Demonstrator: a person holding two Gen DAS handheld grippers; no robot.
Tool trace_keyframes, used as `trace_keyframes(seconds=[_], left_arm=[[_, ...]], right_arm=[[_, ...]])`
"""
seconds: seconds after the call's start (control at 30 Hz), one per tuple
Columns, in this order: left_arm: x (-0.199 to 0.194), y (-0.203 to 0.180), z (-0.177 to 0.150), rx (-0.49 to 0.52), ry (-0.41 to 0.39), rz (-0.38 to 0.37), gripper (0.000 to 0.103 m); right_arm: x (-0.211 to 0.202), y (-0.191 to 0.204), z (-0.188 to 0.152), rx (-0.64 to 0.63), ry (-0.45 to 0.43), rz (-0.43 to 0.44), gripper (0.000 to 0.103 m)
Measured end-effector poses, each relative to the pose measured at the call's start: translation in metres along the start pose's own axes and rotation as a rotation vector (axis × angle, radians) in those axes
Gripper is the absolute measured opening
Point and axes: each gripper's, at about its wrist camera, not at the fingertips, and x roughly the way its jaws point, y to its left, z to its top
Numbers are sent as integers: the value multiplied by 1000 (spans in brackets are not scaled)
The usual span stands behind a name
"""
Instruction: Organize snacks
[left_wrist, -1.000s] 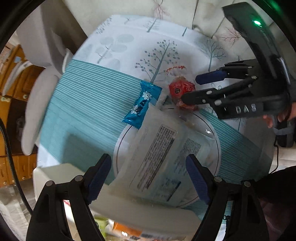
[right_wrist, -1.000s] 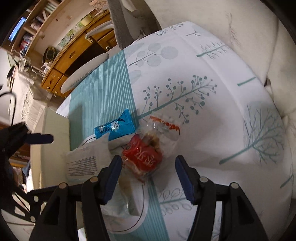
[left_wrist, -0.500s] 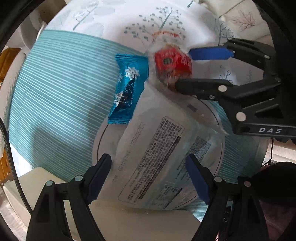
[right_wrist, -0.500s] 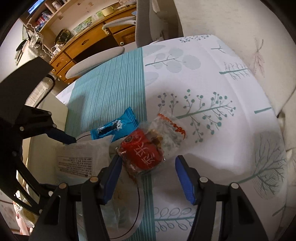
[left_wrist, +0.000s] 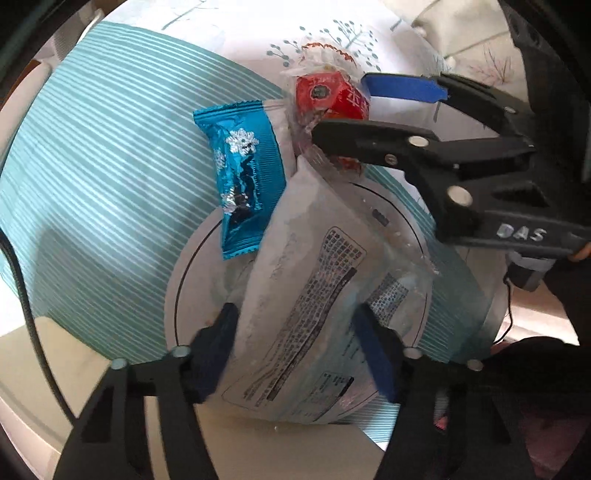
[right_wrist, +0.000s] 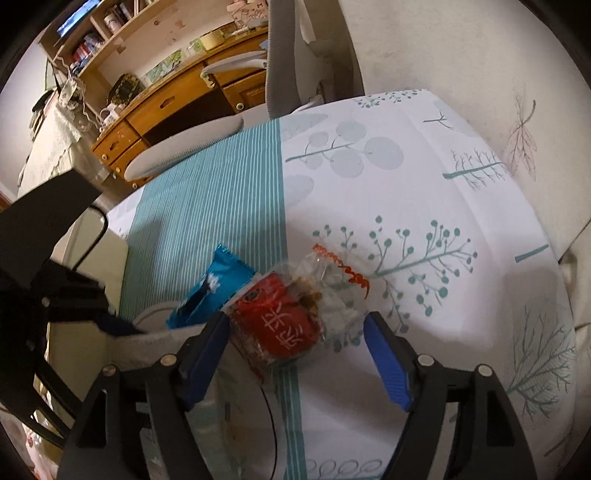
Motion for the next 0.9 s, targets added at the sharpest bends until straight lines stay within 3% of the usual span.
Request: trace_keyframes(seconds=[0.17,0.27,0.33,0.4,0.5,0.9], left_arm=[[-11,16,-8,-88,-30,-47,26],[-14,17,-14,-110,-39,-59,20],[-14,17,-19,-108,-44,-57,18],[-14,12,-22,-112,-42,-62,16],[-17,3,-13,-126,-46,-73,14],[-41,9,-24,-195,-103,-127,6]], right_arm=[[4,5,3,-11,-2,-19,76],[6,8,4,-18,-12,-26,76],[6,9,4,-16,-23,-9,69],[7,10,5,-5,-21,42,50],[8,15,7,-26,-22,51,39],[-2,2,3,35,-24,96,34]])
